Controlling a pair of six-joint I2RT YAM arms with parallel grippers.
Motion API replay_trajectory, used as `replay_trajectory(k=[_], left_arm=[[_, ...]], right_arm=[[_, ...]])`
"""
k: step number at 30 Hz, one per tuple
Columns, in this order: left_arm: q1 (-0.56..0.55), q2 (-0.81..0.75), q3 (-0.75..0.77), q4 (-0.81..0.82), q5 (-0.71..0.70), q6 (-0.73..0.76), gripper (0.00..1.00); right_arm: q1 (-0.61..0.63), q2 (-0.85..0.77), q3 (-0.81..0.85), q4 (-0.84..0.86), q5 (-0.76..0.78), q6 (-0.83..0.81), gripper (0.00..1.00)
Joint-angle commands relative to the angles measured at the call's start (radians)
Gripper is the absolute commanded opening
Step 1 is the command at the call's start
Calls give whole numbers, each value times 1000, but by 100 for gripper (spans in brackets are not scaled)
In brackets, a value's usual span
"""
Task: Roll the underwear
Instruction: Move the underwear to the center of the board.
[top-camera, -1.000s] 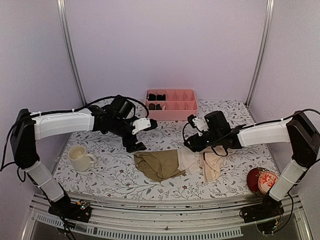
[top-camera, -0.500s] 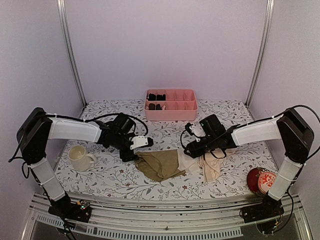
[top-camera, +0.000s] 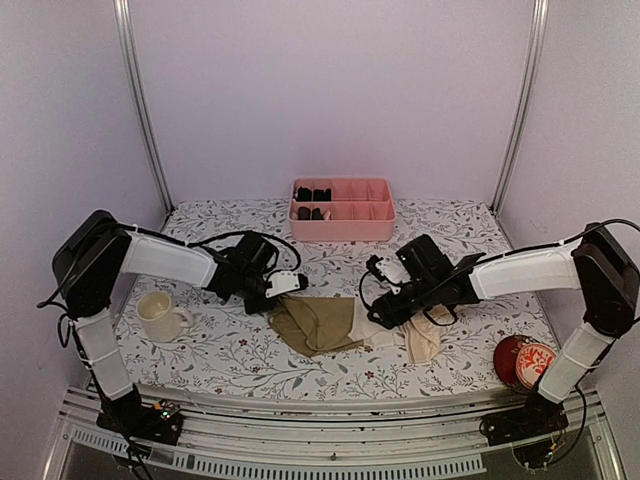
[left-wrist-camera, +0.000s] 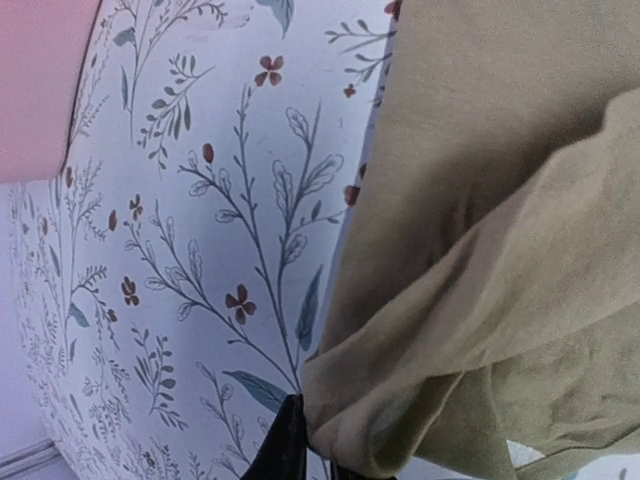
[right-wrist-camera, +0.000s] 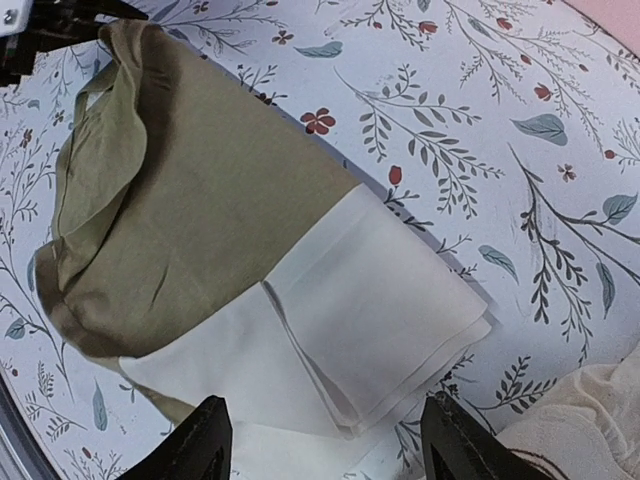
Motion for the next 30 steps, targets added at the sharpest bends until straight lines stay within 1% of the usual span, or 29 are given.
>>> replay_trajectory(k=[1,5,8,9,10,11,12,14,17,19,21,26,30], left_arm=[[35,50,66,59,-65,3,12],[72,88,109,89,-105,42,15],[115,111,166,79,-113,45,30],[126,112,178,67,-110,40,37],[134,111,185,57,-105,31,49],[140,111,184,49,-98,24,64],[144,100,176,43,-85,15,76],[147,51,146,33,-56,-7,97],[139,-49,96,-20,32,-56,98],[116,-128,40,-44,99,-70,98],[80,-179,-14,-44,126,-70,98],[-41,-215,-104,-35,127,-66,98],[-102,-216,-141,1,122,-68,98]], right_arm=[[44,-78,-33,-40,106,-11,67],[84,-78,-42,-34,179,-26,67],[132,-51,-36,-16,259,-41,67],[146,-40,-30,-14,290,-44,67],[161,-27,-23,-12,320,-49,67],[175,-13,-16,-11,350,-52,68],[189,-1,-8,-8,374,-53,68],[206,23,9,-3,405,-54,70],[219,69,42,-14,420,-58,71],[227,99,62,-25,429,-58,71],[240,122,71,-23,428,-92,72],[279,150,83,1,412,-112,72],[309,162,86,-1,413,-133,73]])
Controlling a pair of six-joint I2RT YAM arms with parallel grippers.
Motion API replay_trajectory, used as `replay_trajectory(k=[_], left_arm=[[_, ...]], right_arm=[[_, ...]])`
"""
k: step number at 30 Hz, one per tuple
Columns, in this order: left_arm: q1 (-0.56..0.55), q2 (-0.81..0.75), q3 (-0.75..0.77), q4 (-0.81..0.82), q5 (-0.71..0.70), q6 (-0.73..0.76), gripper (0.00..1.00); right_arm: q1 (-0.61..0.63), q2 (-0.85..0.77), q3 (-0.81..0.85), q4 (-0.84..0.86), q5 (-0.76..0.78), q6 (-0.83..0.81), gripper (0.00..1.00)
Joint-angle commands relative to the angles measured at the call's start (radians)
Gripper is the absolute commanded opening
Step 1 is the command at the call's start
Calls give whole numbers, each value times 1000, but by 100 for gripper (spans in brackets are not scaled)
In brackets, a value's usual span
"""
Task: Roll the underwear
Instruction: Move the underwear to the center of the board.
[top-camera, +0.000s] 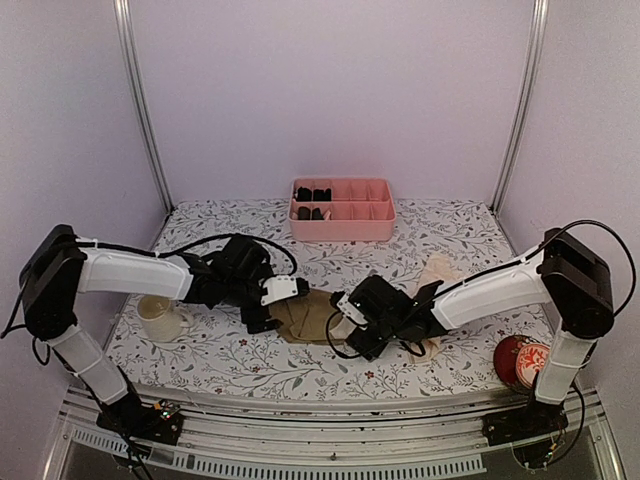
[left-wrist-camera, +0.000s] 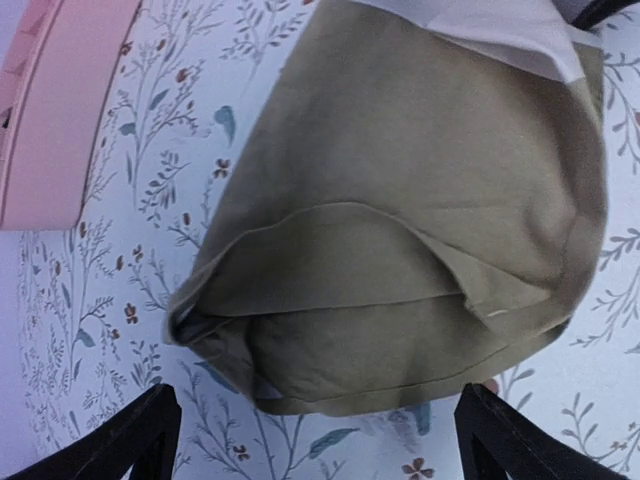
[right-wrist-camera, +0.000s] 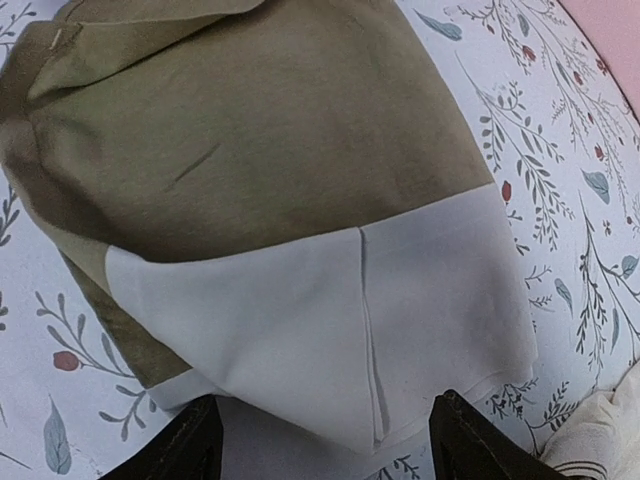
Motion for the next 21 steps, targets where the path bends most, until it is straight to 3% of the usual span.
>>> replay_trajectory(k=[1,10,21], left_arm=[[-57,3,-42,16,30,-12,98],[-123,-1,-88,71,31,-11,98],[-139,127,-62,127,-119,-31,99]], right_arm=[[38,21,19,17,16,-34,73],[55,-7,-36,-9,34,-67,74],[59,-59,-72,-33,-22,-59,75]])
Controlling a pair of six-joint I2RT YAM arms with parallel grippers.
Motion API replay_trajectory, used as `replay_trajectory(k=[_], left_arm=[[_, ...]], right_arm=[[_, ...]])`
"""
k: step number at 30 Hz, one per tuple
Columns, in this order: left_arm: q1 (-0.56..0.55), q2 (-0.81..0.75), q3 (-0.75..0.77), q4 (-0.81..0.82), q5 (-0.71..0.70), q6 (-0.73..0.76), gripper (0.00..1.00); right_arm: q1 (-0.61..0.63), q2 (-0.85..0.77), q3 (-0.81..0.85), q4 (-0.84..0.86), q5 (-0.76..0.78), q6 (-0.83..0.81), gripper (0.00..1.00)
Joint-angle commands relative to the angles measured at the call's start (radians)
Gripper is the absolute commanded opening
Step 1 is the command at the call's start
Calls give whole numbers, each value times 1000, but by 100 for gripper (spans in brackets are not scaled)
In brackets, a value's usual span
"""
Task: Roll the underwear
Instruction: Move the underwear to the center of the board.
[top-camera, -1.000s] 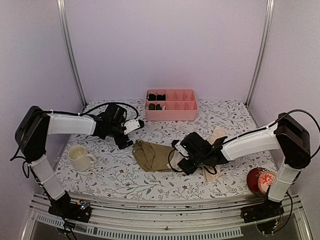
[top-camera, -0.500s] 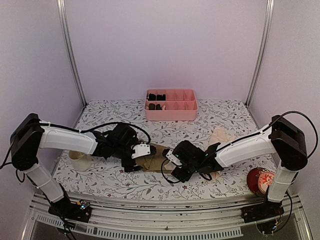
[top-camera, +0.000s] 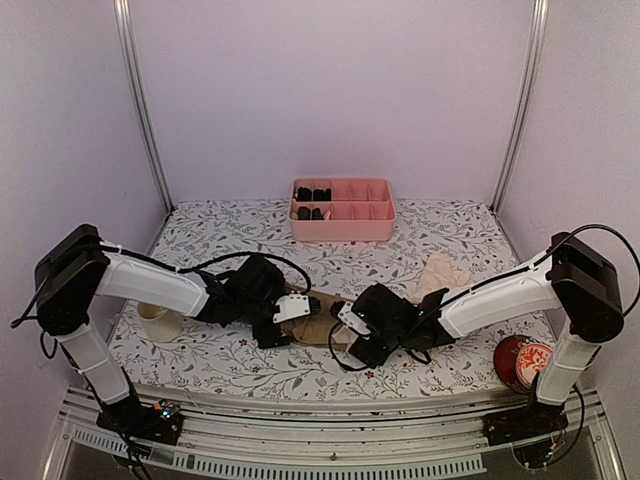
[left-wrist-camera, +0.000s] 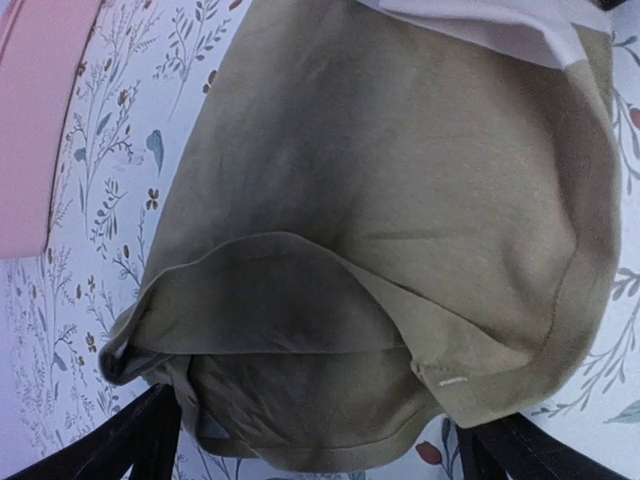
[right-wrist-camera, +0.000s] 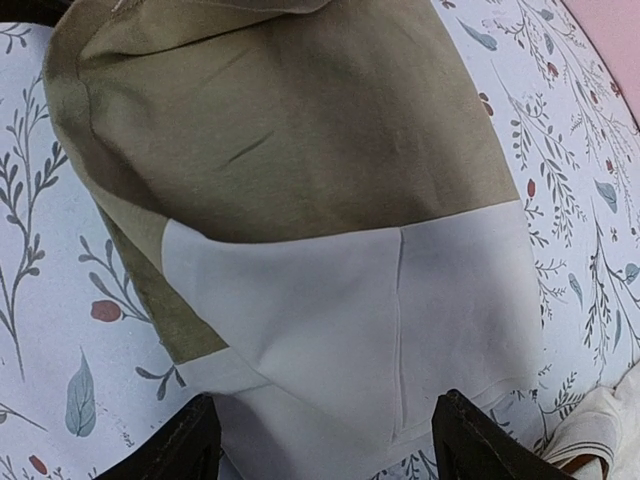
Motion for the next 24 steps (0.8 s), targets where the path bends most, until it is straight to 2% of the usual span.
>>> replay_trajectory(k=[1,7,12,15,20,24], left_arm=[[-10,49,6,7,-68,-2,98],[-5,21,-25,-52,-50,40,99],[-2,-47,-21,-143,-12,77,99],[5,-94,2,-189,17,89,99],[11,-146,76,-225,134,68,99],[11,-85,221,-287,289,-13,98]], right_arm=[[8,-17,-12,-68,-27,-6,75],[9,-44,-5,-107,-57,-12,75],[4,-164,9,-108,-126,-16,79],[-29,-223,34,-108,-219,-7,81],[-145,-217,105,-124,-378,33,81],[-215,-182,113,-108,-435,67,80]])
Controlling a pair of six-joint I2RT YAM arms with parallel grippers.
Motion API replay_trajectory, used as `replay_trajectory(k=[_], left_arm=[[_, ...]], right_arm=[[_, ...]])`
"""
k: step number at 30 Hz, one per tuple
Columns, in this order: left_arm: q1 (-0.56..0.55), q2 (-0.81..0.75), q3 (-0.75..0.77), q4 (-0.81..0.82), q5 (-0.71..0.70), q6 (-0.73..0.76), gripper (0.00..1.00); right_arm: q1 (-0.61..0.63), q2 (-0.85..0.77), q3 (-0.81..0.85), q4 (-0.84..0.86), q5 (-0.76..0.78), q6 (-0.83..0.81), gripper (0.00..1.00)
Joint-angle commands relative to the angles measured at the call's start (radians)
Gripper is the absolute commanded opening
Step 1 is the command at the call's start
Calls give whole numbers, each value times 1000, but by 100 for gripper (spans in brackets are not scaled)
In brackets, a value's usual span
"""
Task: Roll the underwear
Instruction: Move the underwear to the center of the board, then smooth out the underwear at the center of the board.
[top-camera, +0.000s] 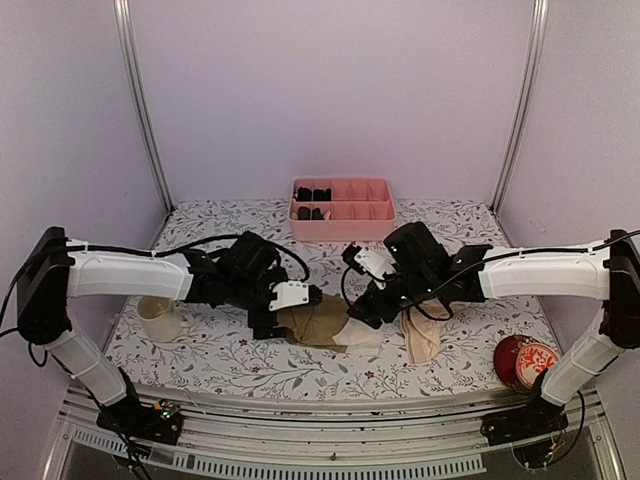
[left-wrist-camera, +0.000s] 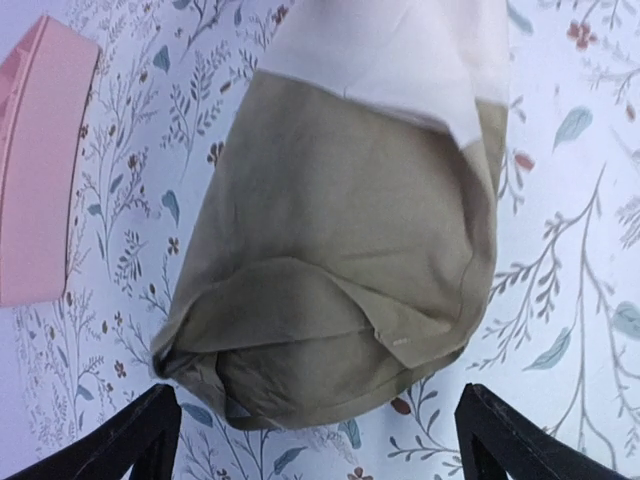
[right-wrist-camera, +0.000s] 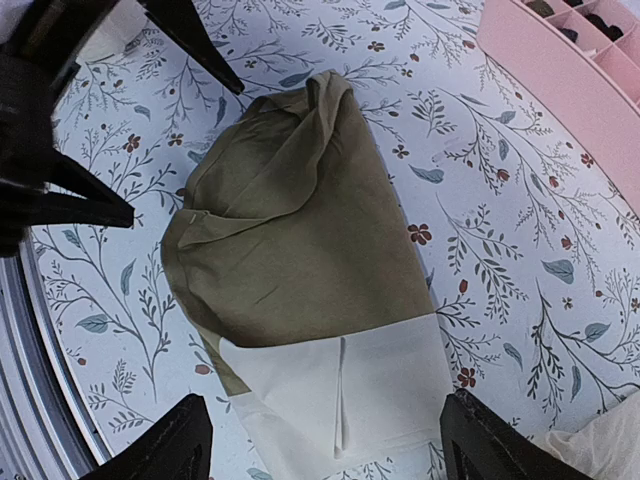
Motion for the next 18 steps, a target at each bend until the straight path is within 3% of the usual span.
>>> replay_trajectory(k=[1,10,18], left_arm=[[6,63,179,-94,207,-103,98],[4,353,543,-368,435,-290,87],[-16,515,654,-427,451,-340,79]], right_arm=[[-74,37,5,5,-103,63,80],[-143,-71,-177,119,-27,234,79],[-180,-202,-280,188,33,279,77]])
